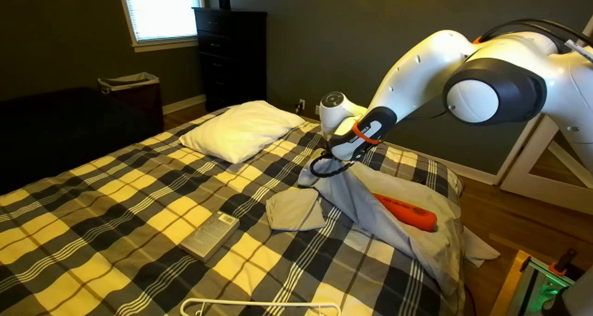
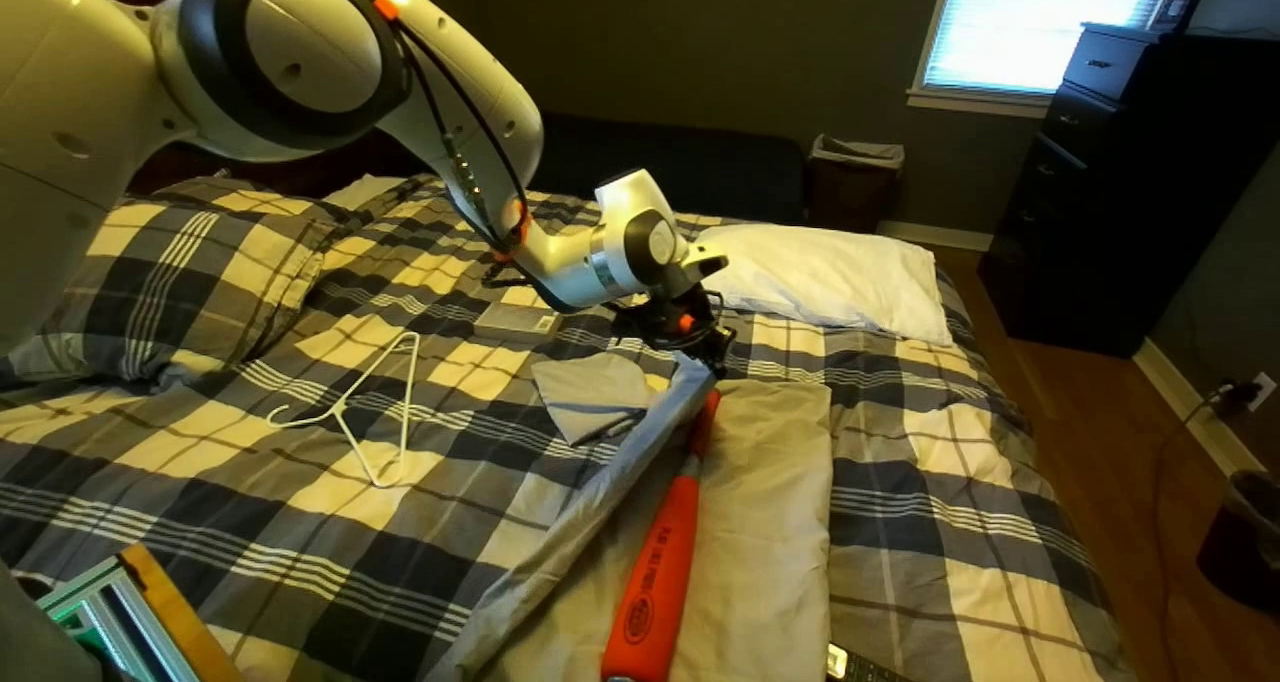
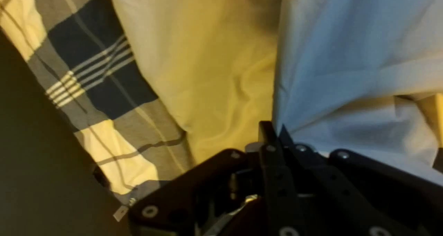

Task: Fold the pillow case from left to right.

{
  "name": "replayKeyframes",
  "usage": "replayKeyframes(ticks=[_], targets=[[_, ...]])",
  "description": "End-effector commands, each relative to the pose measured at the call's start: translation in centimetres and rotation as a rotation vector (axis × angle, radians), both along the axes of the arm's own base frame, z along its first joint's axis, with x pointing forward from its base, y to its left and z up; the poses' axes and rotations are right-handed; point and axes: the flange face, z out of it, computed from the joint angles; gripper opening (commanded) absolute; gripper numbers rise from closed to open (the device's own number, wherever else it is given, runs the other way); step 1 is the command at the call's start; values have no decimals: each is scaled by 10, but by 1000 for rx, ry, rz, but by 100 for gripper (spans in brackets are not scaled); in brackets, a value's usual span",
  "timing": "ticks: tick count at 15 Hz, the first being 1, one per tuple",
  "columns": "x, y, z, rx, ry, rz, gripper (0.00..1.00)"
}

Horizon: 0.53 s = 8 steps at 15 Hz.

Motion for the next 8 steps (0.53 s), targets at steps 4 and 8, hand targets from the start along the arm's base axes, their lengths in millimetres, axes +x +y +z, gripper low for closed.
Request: replayKeyframes(ticks=[4, 8], targets=[[18, -110, 48, -69, -19, -157, 0], [29, -119, 49, -91, 34, -220, 32]])
